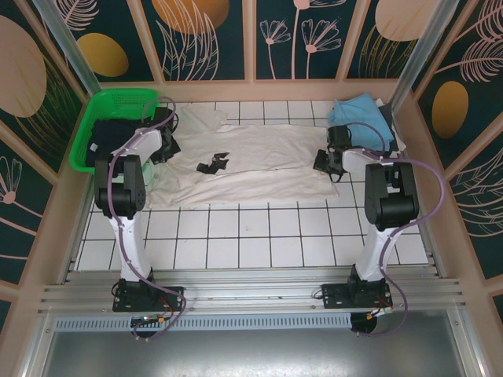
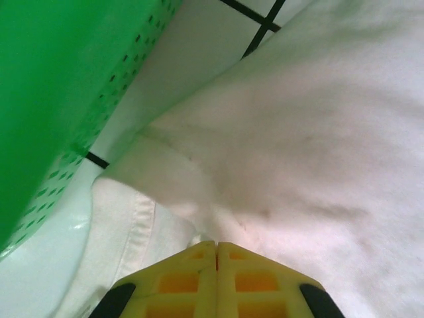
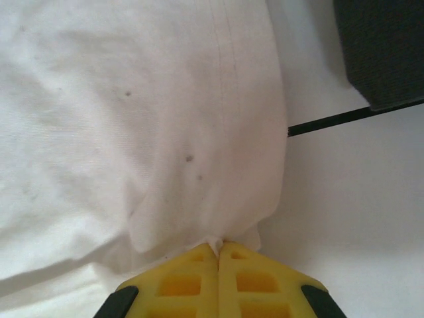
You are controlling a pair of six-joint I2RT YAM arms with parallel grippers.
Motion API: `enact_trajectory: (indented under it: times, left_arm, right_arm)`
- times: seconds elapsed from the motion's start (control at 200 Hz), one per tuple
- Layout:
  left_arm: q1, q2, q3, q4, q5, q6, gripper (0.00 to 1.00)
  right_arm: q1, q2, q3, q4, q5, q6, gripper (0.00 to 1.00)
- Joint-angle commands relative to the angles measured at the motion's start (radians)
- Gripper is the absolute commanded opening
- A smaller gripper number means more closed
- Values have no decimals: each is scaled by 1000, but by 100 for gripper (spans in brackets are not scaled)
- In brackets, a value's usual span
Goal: Fold and stack the t-shirts
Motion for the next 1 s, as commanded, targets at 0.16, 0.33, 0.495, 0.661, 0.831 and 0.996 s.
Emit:
enact_trajectory:
  times: [0.16, 0.33, 0.495, 0.661, 0.831, 0.996]
  left_arm:
    - [9, -443, -164, -34, 16, 45, 0]
    - [9, -594, -269, -95, -6, 34, 0]
    - [9, -763, -385, -110, 12, 16, 0]
    - [9, -916, -488, -120, 51, 13, 0]
    - [9, -978, -585, -99, 87, 5, 0]
    - [9, -922, -611, -41, 136, 6, 0]
  right_arm:
    - [10, -211, -53, -97, 53, 14, 0]
    - [29, -370, -137, -146, 98, 29, 0]
    - [37, -559, -239, -165, 101, 51, 0]
    - [48, -726, -346, -181, 68, 76, 0]
    - [50, -746, -447, -124, 31, 83, 0]
    - [49, -631, -415, -150, 58, 106, 0]
